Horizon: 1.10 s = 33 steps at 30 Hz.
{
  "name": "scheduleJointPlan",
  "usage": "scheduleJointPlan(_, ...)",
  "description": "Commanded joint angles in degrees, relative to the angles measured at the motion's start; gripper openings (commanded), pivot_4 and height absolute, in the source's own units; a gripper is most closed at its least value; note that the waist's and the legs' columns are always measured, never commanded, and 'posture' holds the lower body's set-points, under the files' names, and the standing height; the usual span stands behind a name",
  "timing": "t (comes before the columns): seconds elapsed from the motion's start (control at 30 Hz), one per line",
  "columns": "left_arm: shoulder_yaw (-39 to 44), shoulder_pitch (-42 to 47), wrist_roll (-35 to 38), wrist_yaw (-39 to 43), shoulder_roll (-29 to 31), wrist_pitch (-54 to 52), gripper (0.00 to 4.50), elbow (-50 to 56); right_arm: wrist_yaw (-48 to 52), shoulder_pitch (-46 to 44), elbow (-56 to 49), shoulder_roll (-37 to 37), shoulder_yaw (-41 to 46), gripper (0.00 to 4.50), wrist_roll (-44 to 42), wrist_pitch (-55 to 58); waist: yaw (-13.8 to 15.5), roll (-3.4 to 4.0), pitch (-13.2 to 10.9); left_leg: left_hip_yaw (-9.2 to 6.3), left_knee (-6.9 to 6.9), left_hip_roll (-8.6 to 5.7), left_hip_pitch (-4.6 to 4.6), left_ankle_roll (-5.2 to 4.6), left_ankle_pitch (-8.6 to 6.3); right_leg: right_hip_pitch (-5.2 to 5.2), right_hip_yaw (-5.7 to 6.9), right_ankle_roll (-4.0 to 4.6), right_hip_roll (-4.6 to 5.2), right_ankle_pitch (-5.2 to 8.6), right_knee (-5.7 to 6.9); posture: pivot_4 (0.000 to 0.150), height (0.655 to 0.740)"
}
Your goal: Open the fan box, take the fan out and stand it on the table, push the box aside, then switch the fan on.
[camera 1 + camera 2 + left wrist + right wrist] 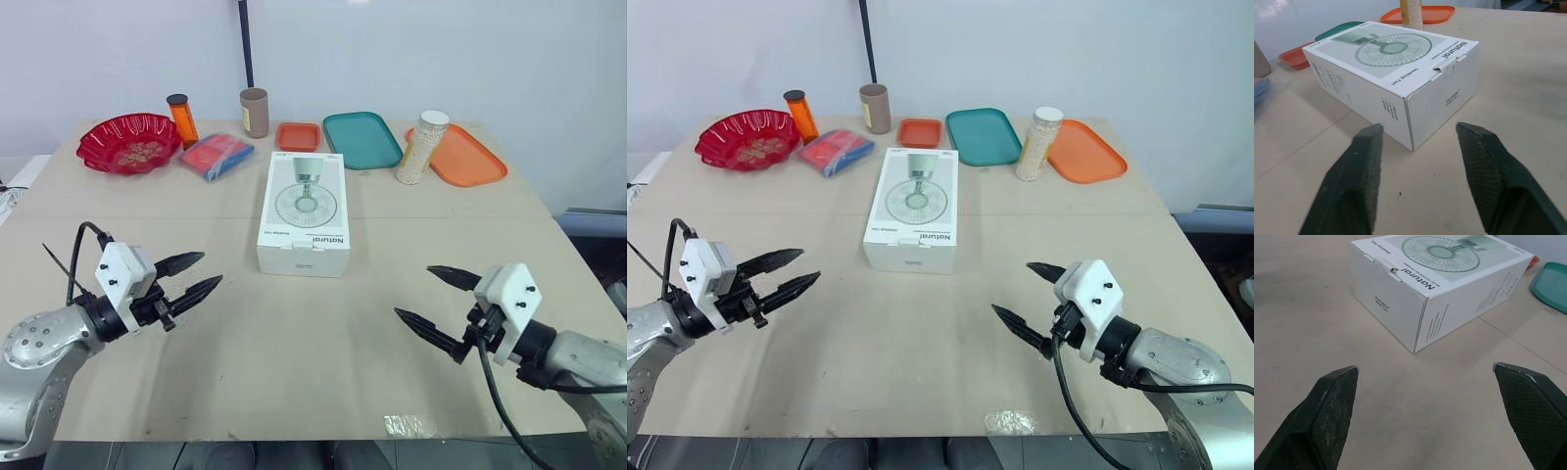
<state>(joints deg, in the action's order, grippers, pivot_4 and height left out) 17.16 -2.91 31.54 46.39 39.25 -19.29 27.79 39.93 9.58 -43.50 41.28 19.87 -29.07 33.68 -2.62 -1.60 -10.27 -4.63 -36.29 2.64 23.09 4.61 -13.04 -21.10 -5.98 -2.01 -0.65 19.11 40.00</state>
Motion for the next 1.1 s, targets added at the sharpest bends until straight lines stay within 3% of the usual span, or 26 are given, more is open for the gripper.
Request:
scheduleJointPlan(0.03,-1.2,5.6,1.4,-2.9,-0.4,-1.7,1.31,2.2,-0.5,-1.1,-1.0,0.5,-0.6,4.5,-0.1,-1.0,0.0,0.0,0.0,0.0,0.0,0.0,0.0,0.0,0.0,0.0,0.0,0.0,0.0,0.0,0.0,0.15,0.74)
scheduleJointPlan(0.17,-6.3,15.2,0.2,-8.1,-3.3,-5.2,0.2,1.5,-3.1,-4.2,-1.2,-0.4,-2.5,4.5,-1.3,1.8,0.0,0.0,0.0,-0.01,-0.02,-0.01,0.0,0.0,0.0,0.01,0.02,0.0,0.0,0.0,0.0,0.15,0.74)
scheduleJointPlan(0.4,-12.4,25.7,-1.2,-15.7,-7.8,-13.5,0.2,-2.7,-6.3,-8.8,-2.3,-1.4,-5.7,4.5,-2.9,5.0,-0.1,-0.03,0.0,-0.06,-0.1,-0.03,-0.01,-0.11,-0.06,0.1,0.05,-0.02,0.0,0.0,-0.02,0.15,0.74)
scheduleJointPlan(0.53,-17.4,30.4,-5.6,-18.7,-9.6,-16.9,0.2,-6.9,-7.3,-10.6,-1.9,-1.5,-6.4,4.5,-3.1,5.7,0.0,-0.04,0.0,-0.09,-0.15,-0.04,0.01,-0.13,-0.07,0.1,0.1,0.0,-0.01,0.0,0.01,0.15,0.74)
scheduleJointPlan(0.77,-22.9,37.4,-11.9,-20.1,-13.5,-14.3,0.2,-15.4,-8.8,-11.5,-1.9,-1.8,-8.1,4.5,-2.5,5.9,0.1,-0.04,0.0,-0.1,-0.17,-0.09,0.06,-0.12,-0.07,0.1,0.08,-0.03,0.01,0.0,-0.01,0.15,0.74)
scheduleJointPlan(1.1,-27.7,39.7,-19.0,-17.9,-15.0,-11.3,0.2,-24.8,-13.1,-17.2,-3.3,-1.8,-12.7,4.5,-2.3,10.8,0.1,-0.04,0.0,-0.1,-0.17,-0.08,0.03,-0.12,-0.06,0.09,0.06,-0.02,0.0,0.0,0.02,0.15,0.74)
